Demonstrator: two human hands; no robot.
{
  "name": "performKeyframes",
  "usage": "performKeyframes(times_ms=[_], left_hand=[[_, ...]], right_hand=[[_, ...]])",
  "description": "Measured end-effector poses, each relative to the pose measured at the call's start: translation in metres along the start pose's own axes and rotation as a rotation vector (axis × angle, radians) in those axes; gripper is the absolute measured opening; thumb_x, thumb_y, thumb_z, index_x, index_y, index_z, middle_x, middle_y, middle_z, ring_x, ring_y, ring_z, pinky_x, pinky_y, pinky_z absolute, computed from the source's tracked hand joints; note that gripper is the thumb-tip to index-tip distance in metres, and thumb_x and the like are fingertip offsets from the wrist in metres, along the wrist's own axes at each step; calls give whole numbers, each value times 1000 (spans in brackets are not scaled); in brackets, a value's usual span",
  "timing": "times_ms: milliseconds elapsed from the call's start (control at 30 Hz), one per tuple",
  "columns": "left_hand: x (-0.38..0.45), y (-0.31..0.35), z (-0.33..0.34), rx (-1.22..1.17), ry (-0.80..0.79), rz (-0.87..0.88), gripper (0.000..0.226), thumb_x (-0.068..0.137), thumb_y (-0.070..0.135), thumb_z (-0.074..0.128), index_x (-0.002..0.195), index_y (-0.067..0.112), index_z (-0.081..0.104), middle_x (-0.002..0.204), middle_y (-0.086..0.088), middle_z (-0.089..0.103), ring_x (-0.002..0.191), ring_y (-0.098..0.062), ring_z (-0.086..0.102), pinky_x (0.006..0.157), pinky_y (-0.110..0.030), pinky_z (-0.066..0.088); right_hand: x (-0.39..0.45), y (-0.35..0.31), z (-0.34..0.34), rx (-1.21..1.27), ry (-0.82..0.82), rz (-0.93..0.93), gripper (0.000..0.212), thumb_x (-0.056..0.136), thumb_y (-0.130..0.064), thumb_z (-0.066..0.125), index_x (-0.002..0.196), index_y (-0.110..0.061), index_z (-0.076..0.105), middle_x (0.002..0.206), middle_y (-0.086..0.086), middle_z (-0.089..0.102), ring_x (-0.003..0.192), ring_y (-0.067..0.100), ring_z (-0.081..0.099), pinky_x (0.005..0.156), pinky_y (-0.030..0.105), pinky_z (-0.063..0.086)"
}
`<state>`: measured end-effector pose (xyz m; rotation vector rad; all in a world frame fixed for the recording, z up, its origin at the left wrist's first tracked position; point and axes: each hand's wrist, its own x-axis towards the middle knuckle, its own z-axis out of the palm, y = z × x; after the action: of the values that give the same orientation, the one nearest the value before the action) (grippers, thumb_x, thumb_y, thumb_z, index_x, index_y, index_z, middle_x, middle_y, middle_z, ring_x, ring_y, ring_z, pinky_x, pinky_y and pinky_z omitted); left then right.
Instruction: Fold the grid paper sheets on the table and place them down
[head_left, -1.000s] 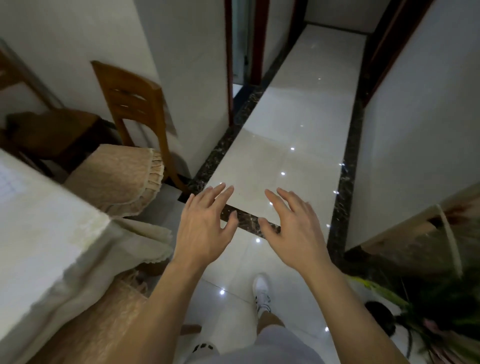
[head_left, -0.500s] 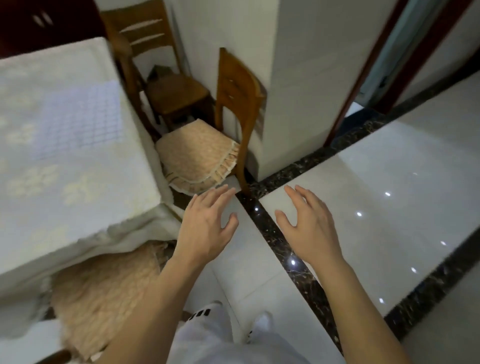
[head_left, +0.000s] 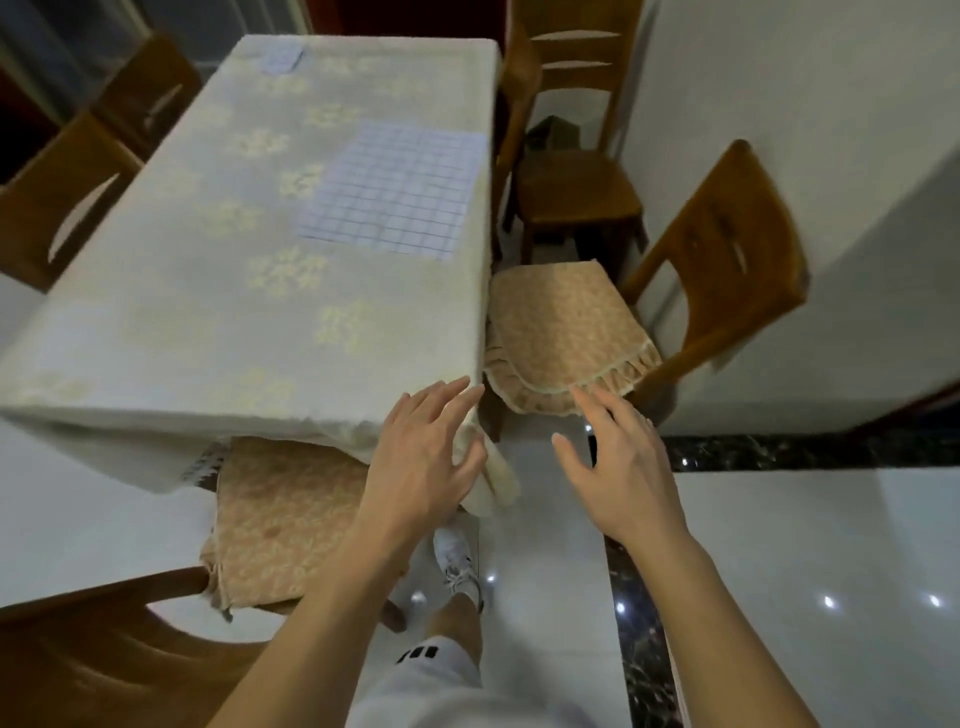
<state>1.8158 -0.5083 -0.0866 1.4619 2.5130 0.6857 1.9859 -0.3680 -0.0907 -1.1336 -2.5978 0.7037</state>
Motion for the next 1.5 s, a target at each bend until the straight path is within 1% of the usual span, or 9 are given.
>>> performKeyframes(times_ms=[100,267,467,567,733,1100,1233,1367,1500], left_hand=[[37,-30,-6,-36,44,-74,54,91,43,41,140,25,52,146,5,52,135,-18,45,116,-45,31],[99,-76,-17,-69,89,-146,53,90,42,41,137,23,56,143,4,55,130,-20,50,113,-48,36],[156,-123,-31,-45,90,-191,53,92,42,40,139,25,54,145,6,52,133,-17,46,115,-41,29],[175,-139,-33,-40,89,-205,52,92,42,40,139,25,54,145,6,53,133,-19,47,116,-44,31],[206,-159,-33,-9,76,-229,53,92,44,38,140,25,53,145,5,53,134,-20,48,115,-48,34],[287,-190,-7,156,115,-286,50,93,36,43,138,20,55,147,-1,52,136,-25,47,112,-49,38],[316,-209,14,301,4,-214,49,92,32,45,138,18,54,150,-6,48,140,-28,42,110,-53,38],[333,-238,23,333,-142,-9,61,80,19,61,140,20,52,152,-7,45,140,-27,42,114,-52,35],[346,-281,21,379,-215,115,60,80,17,65,139,16,53,148,-8,50,137,-27,46,115,-47,34]], right_hand=[[53,-18,14,-15,-73,-32,60,95,-48,50,150,-32,33,153,0,38,139,18,34,115,44,29],[140,-50,27,-36,-133,-87,59,96,-46,51,150,-31,34,155,2,36,140,21,33,114,47,31],[222,-81,50,-53,-199,-133,60,96,-50,47,151,-33,31,155,-2,33,141,20,31,113,53,32],[247,-89,59,-33,-224,-145,59,96,-48,48,150,-31,32,154,-1,34,141,20,30,113,54,32],[284,-92,70,-32,-274,-165,59,97,-47,48,151,-32,30,155,-3,32,142,18,28,114,52,33],[401,-77,97,-67,-381,-291,58,98,-47,43,152,-32,29,159,-3,28,147,17,20,122,50,15],[446,-72,112,-152,-409,-361,58,99,-45,42,153,-30,29,161,-2,25,150,18,14,121,45,4],[479,-70,134,-214,-454,-468,59,99,-46,38,154,-28,27,161,0,25,150,19,15,122,45,10],[500,-72,171,-251,-485,-507,65,100,-48,33,157,-21,16,163,2,21,151,21,13,123,42,9]])
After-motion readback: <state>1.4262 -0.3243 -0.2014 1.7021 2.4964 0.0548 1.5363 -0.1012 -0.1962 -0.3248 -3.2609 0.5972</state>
